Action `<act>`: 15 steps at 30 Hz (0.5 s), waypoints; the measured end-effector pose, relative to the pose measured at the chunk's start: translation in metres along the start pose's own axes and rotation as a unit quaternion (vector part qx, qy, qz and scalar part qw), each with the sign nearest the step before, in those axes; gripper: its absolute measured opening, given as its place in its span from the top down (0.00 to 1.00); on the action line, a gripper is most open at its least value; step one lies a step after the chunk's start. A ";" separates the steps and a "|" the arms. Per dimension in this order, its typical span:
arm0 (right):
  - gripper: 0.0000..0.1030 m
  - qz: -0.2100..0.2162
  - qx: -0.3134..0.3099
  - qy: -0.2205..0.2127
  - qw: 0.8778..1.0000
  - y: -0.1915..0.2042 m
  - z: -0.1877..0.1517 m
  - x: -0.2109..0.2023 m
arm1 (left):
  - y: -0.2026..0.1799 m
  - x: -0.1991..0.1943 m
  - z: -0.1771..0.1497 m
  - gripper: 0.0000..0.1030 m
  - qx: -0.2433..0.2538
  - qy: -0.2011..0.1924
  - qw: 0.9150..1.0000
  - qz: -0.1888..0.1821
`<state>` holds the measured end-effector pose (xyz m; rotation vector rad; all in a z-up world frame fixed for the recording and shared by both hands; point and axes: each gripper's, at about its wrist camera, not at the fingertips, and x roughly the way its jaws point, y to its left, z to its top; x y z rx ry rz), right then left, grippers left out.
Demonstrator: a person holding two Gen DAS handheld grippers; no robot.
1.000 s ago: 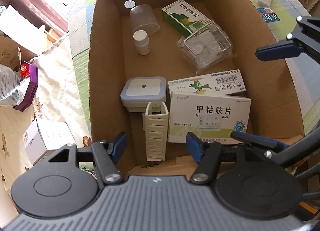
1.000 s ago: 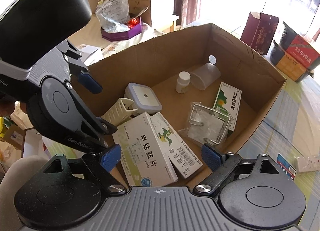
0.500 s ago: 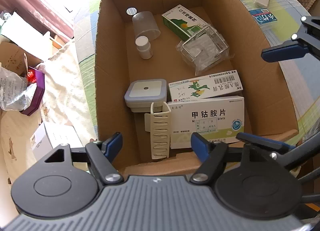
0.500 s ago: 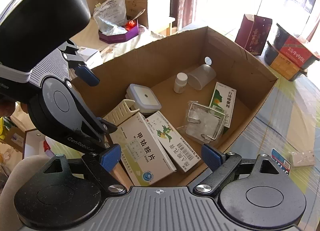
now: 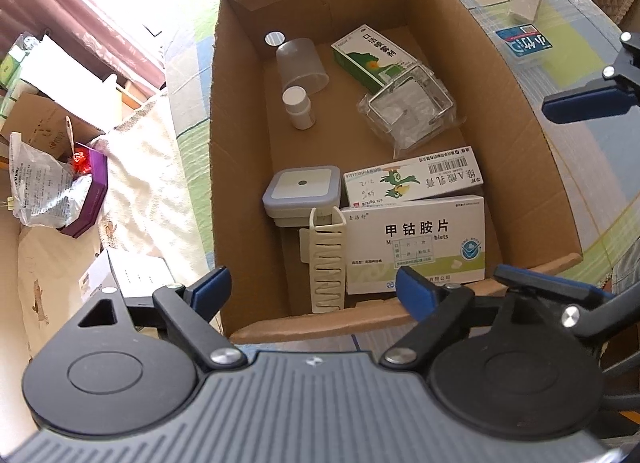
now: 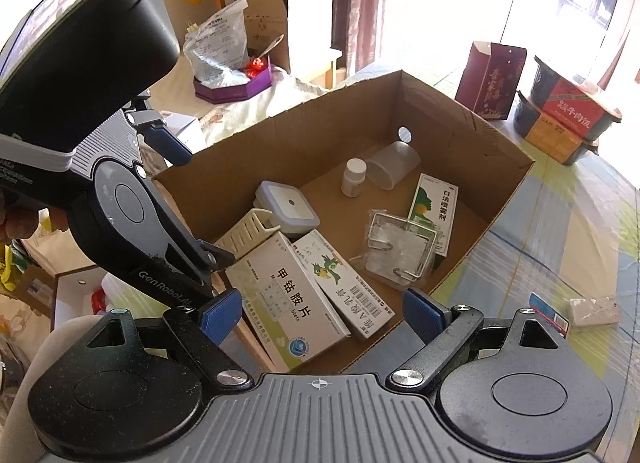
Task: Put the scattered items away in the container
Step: 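Withdraw both grippers from the box back over the table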
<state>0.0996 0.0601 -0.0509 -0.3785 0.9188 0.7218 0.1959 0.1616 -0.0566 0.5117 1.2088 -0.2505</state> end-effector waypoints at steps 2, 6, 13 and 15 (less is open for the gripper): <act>0.10 0.000 0.003 -0.003 1.000 0.000 -0.001 -0.004 | -0.001 -0.003 -0.001 0.13 -0.001 -0.002 1.000 0.002; 0.10 -0.001 0.008 -0.006 1.000 0.000 -0.004 -0.011 | -0.003 -0.010 -0.002 0.12 -0.005 -0.007 1.000 0.005; 0.10 -0.002 0.015 -0.015 1.000 -0.001 -0.007 -0.026 | -0.007 -0.022 -0.004 0.11 -0.009 -0.014 1.000 0.007; 0.10 -0.002 0.018 -0.019 1.000 -0.002 -0.008 -0.031 | -0.008 -0.026 -0.004 0.11 -0.010 -0.018 1.000 0.011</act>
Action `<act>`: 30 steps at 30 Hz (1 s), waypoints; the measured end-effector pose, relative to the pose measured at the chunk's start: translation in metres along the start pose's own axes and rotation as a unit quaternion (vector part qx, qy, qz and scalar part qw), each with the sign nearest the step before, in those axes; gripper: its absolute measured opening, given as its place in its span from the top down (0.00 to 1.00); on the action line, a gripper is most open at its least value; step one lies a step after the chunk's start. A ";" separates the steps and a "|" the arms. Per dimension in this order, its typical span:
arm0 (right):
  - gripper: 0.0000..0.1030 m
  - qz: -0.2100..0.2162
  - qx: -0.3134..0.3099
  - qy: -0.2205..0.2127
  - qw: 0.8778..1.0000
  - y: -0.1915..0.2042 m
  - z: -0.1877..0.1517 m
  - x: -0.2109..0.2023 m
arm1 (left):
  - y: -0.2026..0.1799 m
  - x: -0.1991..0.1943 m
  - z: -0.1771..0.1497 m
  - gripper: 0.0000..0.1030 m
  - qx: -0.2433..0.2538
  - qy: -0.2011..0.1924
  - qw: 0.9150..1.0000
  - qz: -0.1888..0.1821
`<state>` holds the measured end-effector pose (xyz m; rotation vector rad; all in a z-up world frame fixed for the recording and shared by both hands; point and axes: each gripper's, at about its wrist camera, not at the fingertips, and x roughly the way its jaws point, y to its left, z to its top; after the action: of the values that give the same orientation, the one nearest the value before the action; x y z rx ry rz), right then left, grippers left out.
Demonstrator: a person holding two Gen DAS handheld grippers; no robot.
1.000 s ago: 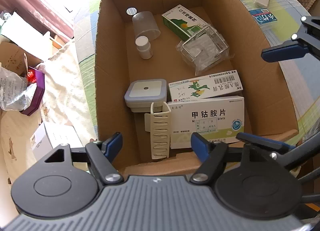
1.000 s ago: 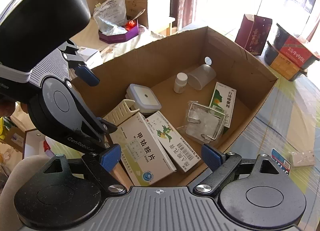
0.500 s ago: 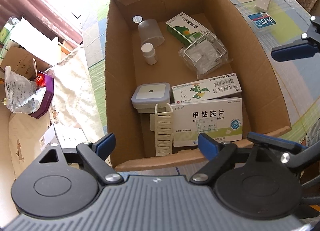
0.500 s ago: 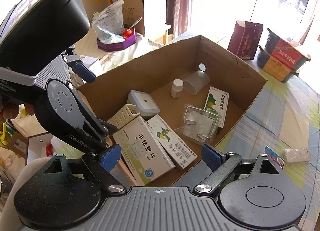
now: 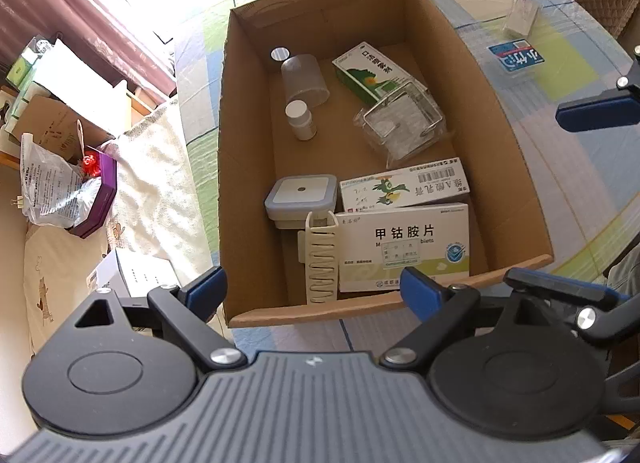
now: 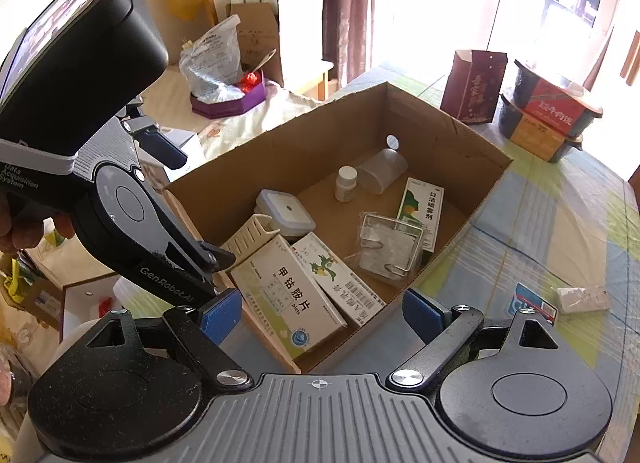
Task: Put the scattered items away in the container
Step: 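Withdraw both grippers from the box back over the table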
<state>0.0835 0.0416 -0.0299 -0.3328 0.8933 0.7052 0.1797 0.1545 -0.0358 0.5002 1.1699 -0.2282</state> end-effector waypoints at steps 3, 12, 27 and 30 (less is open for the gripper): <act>0.10 -0.002 0.003 -0.005 1.000 -0.001 -0.002 -0.008 | -0.002 -0.007 -0.001 0.11 -0.004 -0.006 1.000 0.003; 0.10 -0.006 0.021 -0.018 1.000 -0.008 -0.014 -0.033 | -0.015 -0.026 -0.006 0.07 -0.018 -0.021 1.000 -0.003; 0.10 -0.040 0.071 -0.032 0.996 -0.041 -0.052 -0.082 | -0.071 -0.057 0.002 0.07 -0.030 -0.057 0.997 -0.034; 0.10 -0.049 0.085 -0.035 0.995 -0.053 -0.061 -0.093 | -0.086 -0.062 0.007 0.07 -0.028 -0.066 0.997 -0.042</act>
<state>0.0436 -0.0688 0.0069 -0.1977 0.8590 0.5428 0.1251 0.0711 0.0008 0.3814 1.0673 -0.2958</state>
